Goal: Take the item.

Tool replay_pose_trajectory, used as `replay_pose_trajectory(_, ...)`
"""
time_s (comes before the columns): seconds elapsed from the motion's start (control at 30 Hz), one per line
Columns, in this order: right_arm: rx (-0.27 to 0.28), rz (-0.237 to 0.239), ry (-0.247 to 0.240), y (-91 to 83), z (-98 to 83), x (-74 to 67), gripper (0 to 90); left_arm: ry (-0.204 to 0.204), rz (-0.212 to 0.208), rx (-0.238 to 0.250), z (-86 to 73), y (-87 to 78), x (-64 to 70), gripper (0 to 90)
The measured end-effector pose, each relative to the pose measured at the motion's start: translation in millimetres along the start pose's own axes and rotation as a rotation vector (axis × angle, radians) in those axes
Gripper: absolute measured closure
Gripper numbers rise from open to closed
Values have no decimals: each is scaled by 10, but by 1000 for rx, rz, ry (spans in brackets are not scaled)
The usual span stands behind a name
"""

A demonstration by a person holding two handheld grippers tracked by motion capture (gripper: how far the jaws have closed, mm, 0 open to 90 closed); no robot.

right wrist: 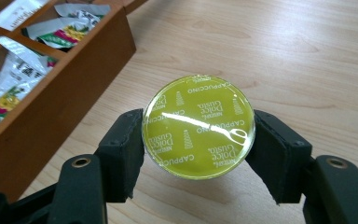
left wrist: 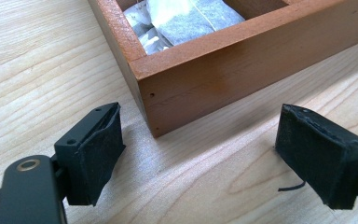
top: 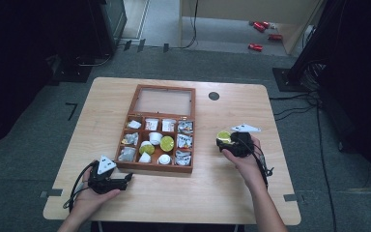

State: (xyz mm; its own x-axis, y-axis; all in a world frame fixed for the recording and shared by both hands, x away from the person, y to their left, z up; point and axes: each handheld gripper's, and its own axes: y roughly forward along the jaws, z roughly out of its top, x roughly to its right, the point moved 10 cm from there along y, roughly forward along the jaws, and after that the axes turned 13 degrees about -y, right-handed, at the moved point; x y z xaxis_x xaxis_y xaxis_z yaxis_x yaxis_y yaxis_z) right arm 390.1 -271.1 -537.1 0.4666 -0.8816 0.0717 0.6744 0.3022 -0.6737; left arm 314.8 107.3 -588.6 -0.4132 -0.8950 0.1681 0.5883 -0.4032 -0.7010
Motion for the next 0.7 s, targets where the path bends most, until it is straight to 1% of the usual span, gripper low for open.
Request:
replay_pose_trajectory(0.07,-10,-5,6,24,-50,29,386,-1,-1,0,0,0,0,155)
replay_pose_trajectory(0.27,-20,-9,11,63,-110,65,386,-2,-2,1,1,-1,-1,155)
replay_pose_trajectory(0.7,-49,-6,21,170,-275,59,386,-7,-6,0,0,-2,1,155)
